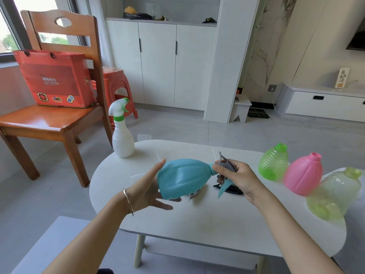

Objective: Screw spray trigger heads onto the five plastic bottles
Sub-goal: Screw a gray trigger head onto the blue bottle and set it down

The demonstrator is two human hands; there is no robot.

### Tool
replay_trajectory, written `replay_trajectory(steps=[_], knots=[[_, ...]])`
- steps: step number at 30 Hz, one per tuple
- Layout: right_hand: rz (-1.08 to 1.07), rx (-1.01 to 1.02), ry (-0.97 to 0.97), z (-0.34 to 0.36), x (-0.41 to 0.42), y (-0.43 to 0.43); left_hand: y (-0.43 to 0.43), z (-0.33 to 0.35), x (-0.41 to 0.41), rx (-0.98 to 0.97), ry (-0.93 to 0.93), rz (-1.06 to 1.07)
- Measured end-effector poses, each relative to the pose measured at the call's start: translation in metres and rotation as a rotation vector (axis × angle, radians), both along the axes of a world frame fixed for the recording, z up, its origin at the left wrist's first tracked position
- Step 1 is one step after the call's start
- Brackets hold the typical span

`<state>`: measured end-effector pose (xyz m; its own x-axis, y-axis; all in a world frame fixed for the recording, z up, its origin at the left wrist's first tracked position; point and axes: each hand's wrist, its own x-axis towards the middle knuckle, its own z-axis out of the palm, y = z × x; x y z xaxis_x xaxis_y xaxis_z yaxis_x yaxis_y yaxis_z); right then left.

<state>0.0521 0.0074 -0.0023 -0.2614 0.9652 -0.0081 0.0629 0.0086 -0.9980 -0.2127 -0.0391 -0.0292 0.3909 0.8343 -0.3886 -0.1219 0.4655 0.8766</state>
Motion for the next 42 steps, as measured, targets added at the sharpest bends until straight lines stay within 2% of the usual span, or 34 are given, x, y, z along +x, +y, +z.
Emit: replay_trajectory(steps=[3,10,13,16,19,22,29,35,39,42], knots=[[-0.022,0.156,-0.086,0.000,-0.003,0.000,0.000,-0.006,-0.006,-0.085,-0.058,0.009],[-0.287,0.519,-0.206,0.001,-0.030,-0.009,0.001,0.004,-0.011,0.020,-0.290,0.212],[-0.237,0.446,-0.080,0.007,-0.058,-0.020,0.001,0.008,-0.013,0.110,-0.328,0.330],[-0.105,0.154,-0.017,0.012,-0.094,-0.024,0.000,0.011,-0.016,0.209,-0.338,0.392],[0.078,-0.108,0.083,0.021,-0.125,-0.020,0.000,0.011,-0.023,0.310,-0.268,0.420],[0.139,-0.169,0.112,0.029,-0.149,-0.010,0.002,0.008,-0.036,0.443,-0.157,0.447],[0.193,-0.127,0.087,0.023,-0.191,0.036,0.024,-0.001,-0.078,0.520,0.077,0.547],[0.213,0.005,-0.009,0.009,-0.214,0.105,0.061,-0.022,-0.128,0.506,0.300,0.841],[0.301,0.106,-0.094,-0.001,-0.230,0.138,0.086,-0.043,-0.148,0.484,0.428,0.852],[0.387,0.122,-0.155,-0.014,-0.235,0.154,0.099,-0.055,-0.152,0.459,0.407,0.835]])
